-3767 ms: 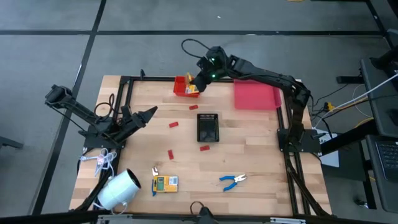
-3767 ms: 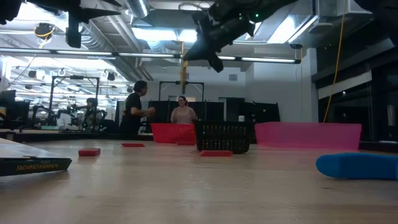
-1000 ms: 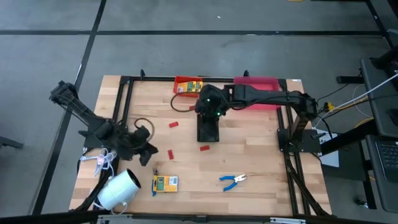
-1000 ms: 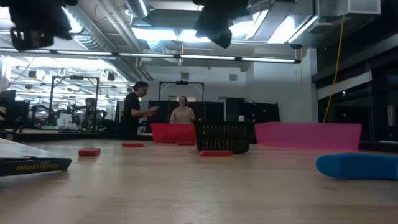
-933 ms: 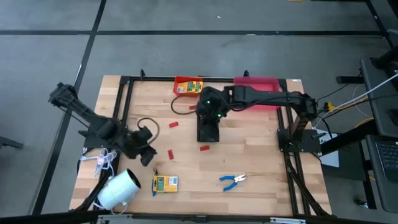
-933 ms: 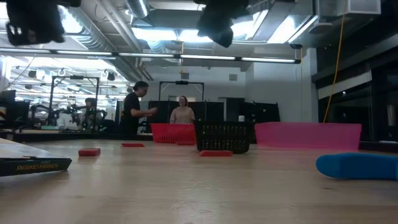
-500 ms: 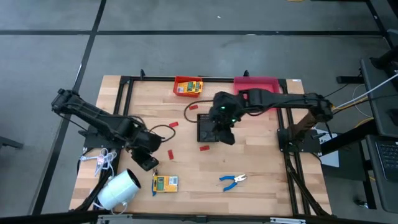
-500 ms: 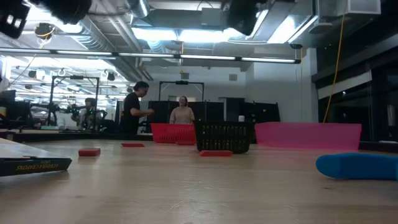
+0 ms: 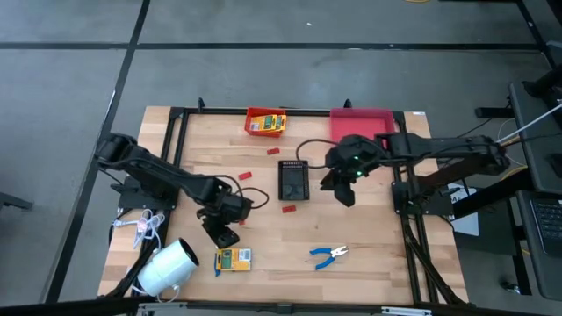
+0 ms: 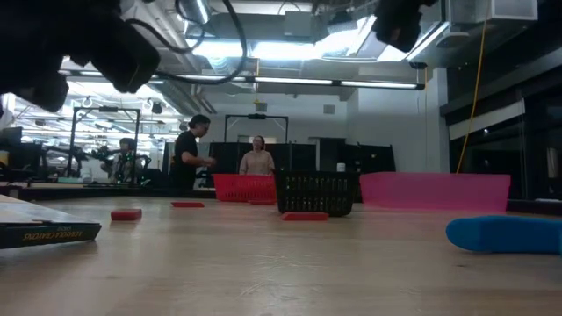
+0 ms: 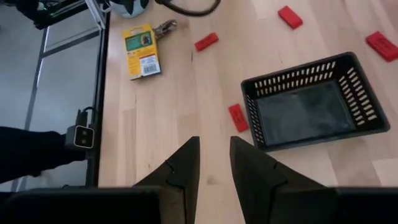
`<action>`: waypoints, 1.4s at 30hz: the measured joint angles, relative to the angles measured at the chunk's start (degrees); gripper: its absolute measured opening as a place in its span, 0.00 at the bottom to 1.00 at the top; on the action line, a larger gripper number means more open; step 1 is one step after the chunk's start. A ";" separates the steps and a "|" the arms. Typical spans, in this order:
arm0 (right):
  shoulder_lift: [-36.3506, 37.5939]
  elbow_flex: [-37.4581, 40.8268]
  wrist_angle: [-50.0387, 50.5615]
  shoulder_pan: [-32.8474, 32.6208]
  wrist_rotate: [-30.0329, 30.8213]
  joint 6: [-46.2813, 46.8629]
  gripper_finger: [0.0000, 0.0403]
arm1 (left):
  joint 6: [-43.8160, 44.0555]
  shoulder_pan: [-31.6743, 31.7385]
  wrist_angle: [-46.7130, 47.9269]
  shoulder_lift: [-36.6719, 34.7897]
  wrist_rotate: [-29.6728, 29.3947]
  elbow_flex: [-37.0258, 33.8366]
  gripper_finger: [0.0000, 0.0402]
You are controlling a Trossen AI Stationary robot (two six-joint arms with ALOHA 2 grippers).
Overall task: Pick & Place School Supplies
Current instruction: Put the yellow crayon box into the red bin
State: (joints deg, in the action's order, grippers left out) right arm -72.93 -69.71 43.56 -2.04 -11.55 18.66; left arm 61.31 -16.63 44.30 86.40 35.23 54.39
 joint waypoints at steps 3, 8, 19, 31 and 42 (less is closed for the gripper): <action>1.35 0.19 0.83 -0.90 1.69 0.44 0.23 | -0.47 -0.17 -0.27 1.01 0.06 0.00 0.37; 2.66 0.19 1.18 -1.82 3.10 0.85 0.23 | 0.15 -0.14 -3.53 1.26 -0.02 -2.64 0.37; 3.33 0.17 2.31 -3.26 3.51 3.14 0.23 | 5.37 -1.68 -15.32 0.84 0.34 -9.29 0.38; 3.33 0.17 2.79 -4.09 4.98 4.53 0.23 | 8.16 -4.06 -20.18 0.84 -0.46 -11.90 0.37; 3.33 0.17 2.77 -4.93 5.91 5.21 0.23 | 10.59 -3.86 -19.73 0.80 -3.66 -11.91 0.37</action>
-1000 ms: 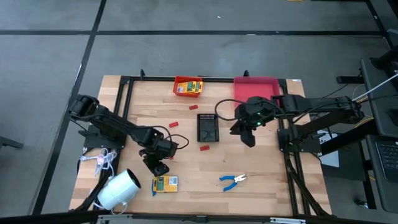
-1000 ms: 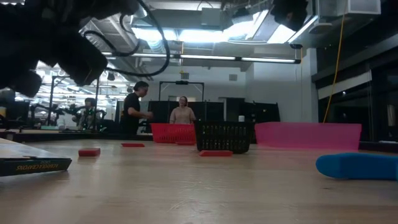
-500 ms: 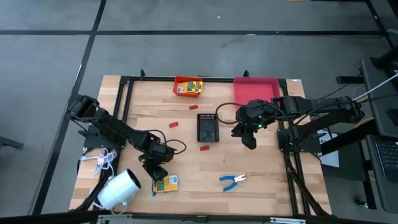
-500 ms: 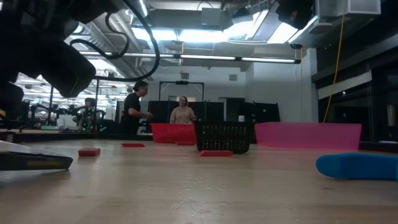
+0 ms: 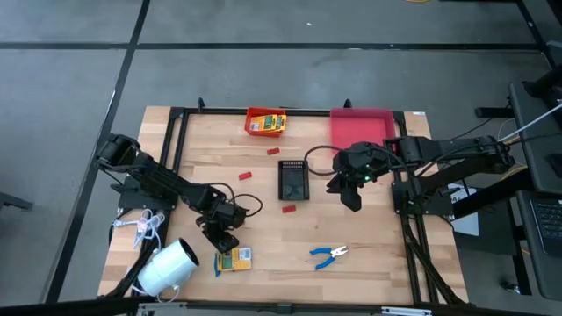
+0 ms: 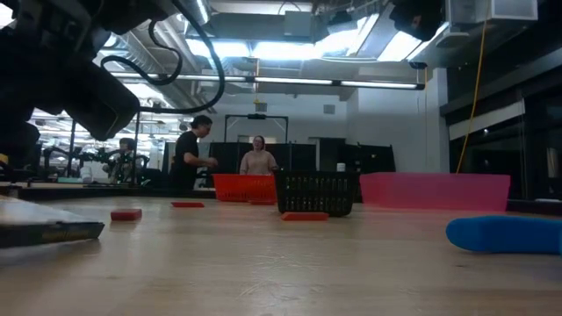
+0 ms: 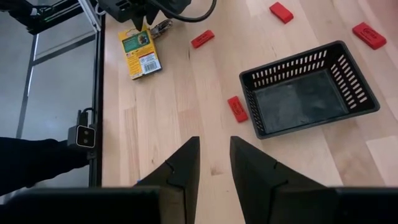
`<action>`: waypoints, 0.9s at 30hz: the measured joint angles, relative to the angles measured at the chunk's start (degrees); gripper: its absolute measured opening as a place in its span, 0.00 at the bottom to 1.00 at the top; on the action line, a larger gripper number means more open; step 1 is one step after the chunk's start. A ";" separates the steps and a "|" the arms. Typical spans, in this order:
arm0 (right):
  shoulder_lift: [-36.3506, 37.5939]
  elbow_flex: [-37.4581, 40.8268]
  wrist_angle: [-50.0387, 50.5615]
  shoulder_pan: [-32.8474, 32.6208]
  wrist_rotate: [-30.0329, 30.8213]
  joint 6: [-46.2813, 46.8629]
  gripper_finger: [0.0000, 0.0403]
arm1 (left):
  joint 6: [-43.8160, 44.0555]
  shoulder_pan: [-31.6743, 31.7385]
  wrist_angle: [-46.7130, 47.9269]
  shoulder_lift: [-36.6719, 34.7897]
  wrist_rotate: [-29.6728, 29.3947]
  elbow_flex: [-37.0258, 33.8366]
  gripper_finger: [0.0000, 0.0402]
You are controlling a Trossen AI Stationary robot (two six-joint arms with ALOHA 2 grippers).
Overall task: Pick & Place School Supplies
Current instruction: Put the yellow crayon box into the red bin
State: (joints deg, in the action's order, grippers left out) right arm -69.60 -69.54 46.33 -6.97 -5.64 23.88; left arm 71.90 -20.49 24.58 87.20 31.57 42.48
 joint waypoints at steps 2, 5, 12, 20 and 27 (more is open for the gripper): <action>0.00 0.00 0.00 -0.30 0.32 0.11 0.23 | 0.42 -0.04 -0.31 0.00 -0.02 0.00 0.37; 0.00 0.00 0.00 -0.43 0.29 0.13 0.23 | 1.36 -0.28 -1.46 0.00 0.08 0.00 0.37; 0.00 0.00 0.02 -0.54 0.29 0.81 0.23 | 2.94 -1.84 -2.19 -0.02 0.53 0.00 0.37; 0.00 0.00 0.50 -2.09 2.17 0.79 0.23 | 4.23 -3.52 -2.58 -0.02 -0.02 0.00 0.33; 0.00 0.00 0.87 -3.25 4.01 1.46 0.23 | 4.35 -3.52 -6.17 -0.02 -0.95 0.00 0.05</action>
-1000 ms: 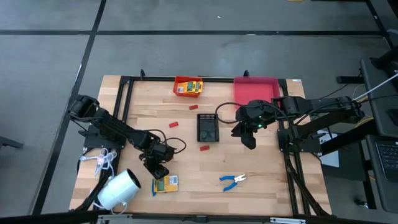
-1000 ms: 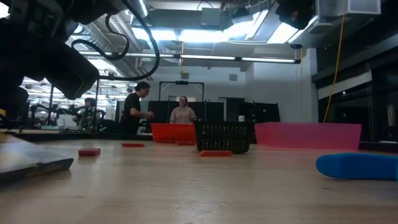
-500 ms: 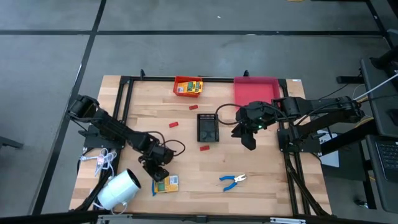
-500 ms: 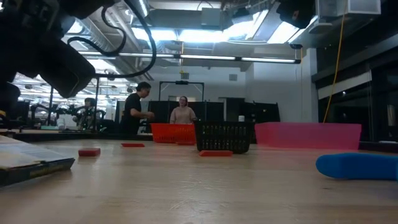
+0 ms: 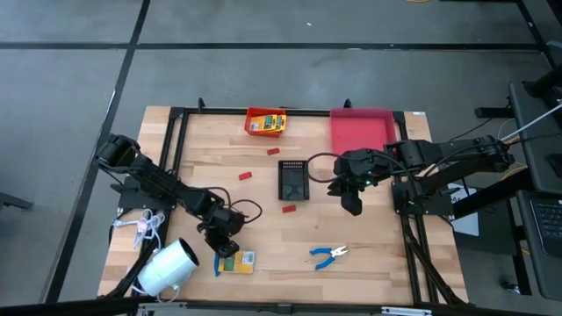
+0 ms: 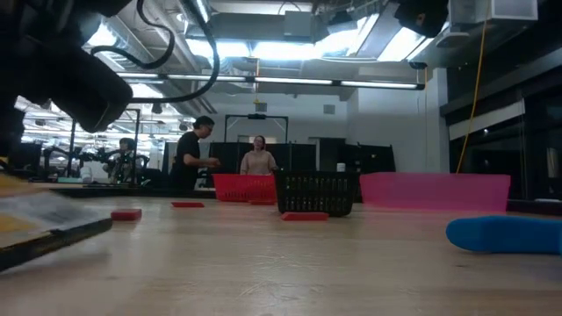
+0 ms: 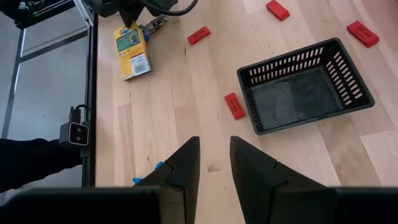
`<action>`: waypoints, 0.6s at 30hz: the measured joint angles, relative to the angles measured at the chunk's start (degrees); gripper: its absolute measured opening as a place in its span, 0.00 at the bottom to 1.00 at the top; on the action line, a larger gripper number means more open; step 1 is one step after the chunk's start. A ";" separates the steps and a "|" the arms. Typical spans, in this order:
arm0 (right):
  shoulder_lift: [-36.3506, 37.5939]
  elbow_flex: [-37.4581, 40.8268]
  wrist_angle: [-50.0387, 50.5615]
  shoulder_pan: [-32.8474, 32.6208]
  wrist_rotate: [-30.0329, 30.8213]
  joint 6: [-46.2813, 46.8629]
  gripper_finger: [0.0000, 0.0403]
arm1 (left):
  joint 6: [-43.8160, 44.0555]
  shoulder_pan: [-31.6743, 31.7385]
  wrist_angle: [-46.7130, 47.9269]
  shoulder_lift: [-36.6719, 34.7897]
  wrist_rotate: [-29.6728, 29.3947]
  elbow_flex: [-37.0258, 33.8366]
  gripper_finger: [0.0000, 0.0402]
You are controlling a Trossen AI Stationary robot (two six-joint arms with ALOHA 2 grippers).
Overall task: Pick & Place School Supplies
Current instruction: Put the yellow crayon box into the red bin
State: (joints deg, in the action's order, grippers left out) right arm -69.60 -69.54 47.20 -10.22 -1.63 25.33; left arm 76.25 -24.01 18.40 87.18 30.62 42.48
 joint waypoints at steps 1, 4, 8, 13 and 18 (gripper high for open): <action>0.00 0.00 0.00 -0.26 0.40 0.28 0.23 | 0.07 0.00 -0.74 0.00 -0.21 0.00 0.03; 0.00 0.00 0.00 -1.11 1.73 1.13 0.23 | 0.11 0.13 -2.66 0.00 -0.57 -0.02 0.01; 0.00 0.00 0.00 -2.18 2.74 2.22 0.23 | 0.10 0.11 -9.00 0.00 -3.82 -0.02 0.01; 0.00 0.00 -1.66 -4.28 4.48 2.83 0.23 | -0.53 0.11 -14.48 0.00 -11.49 0.07 0.01; 0.00 -0.02 -6.82 -5.71 5.29 0.30 0.23 | -7.93 0.10 -9.64 0.00 -20.98 3.82 0.01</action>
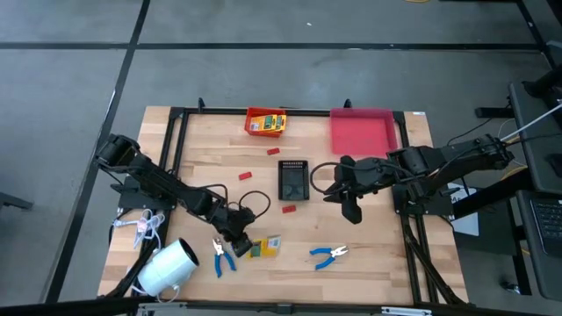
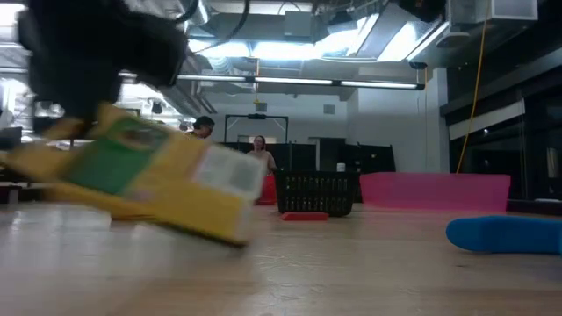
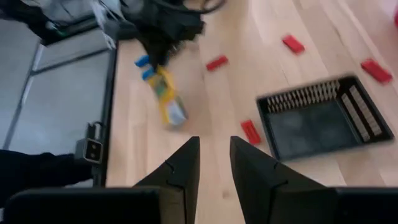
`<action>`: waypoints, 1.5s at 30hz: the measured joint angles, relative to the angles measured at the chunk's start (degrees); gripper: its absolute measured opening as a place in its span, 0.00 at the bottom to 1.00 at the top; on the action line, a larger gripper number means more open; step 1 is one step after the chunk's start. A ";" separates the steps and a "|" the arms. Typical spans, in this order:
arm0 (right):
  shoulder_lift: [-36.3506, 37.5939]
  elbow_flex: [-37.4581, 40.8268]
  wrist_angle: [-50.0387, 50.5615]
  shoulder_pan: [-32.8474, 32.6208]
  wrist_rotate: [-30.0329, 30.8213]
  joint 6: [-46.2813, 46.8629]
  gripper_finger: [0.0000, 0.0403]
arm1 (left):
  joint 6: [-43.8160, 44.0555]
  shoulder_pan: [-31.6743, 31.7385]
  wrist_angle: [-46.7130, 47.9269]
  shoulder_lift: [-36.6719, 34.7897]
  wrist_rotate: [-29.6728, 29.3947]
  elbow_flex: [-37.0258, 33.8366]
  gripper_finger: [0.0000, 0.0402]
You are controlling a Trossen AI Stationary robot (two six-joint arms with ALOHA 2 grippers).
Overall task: Pick & Place School Supplies
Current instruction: Put the yellow crayon box into the red bin
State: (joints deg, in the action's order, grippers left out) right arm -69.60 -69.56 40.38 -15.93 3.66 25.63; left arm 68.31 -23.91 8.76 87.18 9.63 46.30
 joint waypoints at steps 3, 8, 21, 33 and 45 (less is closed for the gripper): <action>0.00 0.00 -3.38 0.14 -0.01 -2.41 0.23 | -6.65 0.38 10.52 0.00 -8.08 5.00 0.01; 0.00 -0.02 -6.25 2.98 -1.02 -4.30 0.23 | -16.29 2.34 31.35 0.00 -23.43 14.68 0.01; 0.00 -0.03 -8.64 5.32 -0.41 -5.12 0.23 | -22.94 21.84 36.20 -8.09 -31.76 21.58 0.01; 0.00 -0.03 -8.69 5.34 1.49 -5.54 0.23 | -32.28 54.15 28.04 -8.85 -3.66 23.42 0.00; 0.00 -0.02 -8.70 5.34 2.84 -5.27 0.23 | -32.94 67.93 25.90 5.19 14.51 28.66 0.00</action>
State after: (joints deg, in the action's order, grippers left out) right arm -69.60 -69.58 31.68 -10.59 6.50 20.36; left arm 35.38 44.02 34.66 92.37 24.14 74.96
